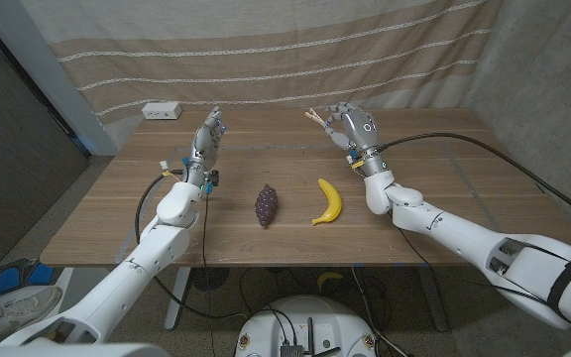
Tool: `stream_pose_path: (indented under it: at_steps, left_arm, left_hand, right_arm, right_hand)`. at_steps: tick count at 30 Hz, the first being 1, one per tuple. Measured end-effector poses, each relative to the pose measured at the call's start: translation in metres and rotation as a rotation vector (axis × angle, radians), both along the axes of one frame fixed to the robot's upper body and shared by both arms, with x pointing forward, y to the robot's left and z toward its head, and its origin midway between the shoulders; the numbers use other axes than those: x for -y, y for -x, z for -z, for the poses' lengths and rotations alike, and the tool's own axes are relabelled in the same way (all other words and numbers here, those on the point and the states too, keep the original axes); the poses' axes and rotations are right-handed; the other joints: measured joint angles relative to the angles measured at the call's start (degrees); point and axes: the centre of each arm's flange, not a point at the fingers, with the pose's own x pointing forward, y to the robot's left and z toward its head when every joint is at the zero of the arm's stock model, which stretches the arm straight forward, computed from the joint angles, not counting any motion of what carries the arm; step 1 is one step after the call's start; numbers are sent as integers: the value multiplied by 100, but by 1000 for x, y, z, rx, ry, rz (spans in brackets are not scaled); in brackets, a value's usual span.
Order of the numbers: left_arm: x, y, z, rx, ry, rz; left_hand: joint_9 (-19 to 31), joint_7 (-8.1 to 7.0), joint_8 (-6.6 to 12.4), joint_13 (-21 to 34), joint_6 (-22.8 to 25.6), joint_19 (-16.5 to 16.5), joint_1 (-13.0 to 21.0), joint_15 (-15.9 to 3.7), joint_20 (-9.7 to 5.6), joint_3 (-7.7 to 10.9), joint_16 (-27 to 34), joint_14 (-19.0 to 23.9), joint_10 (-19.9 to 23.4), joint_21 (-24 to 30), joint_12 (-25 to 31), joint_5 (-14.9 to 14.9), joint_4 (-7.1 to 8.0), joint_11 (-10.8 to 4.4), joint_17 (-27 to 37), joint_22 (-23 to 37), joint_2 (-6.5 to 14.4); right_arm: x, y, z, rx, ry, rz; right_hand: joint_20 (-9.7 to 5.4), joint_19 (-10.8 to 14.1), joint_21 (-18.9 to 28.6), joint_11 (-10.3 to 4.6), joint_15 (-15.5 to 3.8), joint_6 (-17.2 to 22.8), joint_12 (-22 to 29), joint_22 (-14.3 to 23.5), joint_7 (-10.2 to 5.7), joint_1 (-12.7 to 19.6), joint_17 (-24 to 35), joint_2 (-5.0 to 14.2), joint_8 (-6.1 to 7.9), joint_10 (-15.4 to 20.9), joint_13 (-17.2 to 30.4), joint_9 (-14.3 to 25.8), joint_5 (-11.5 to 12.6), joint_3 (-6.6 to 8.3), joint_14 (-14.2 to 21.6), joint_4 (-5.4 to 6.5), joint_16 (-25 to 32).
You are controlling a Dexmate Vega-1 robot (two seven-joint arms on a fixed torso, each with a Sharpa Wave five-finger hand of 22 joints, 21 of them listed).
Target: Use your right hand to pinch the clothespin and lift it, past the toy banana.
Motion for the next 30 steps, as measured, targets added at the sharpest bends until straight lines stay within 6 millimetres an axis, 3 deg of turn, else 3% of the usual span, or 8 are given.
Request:
stream_pose_path:
  at_steps: [30]
  left_arm:
    - [0,3,-6,8,-25,17]
  left_hand:
    - [0,0,0,0,0,0,0,0,0,-16,0,0,0,-23,0,0,-16,0,0,0,0]
  right_arm:
    - [19,34,1,24,-9,41]
  right_hand:
    - [0,0,0,-30,0,0,0,0,0,-19,-48,18,8,30,33,-28,85,0,-1,47,-88]
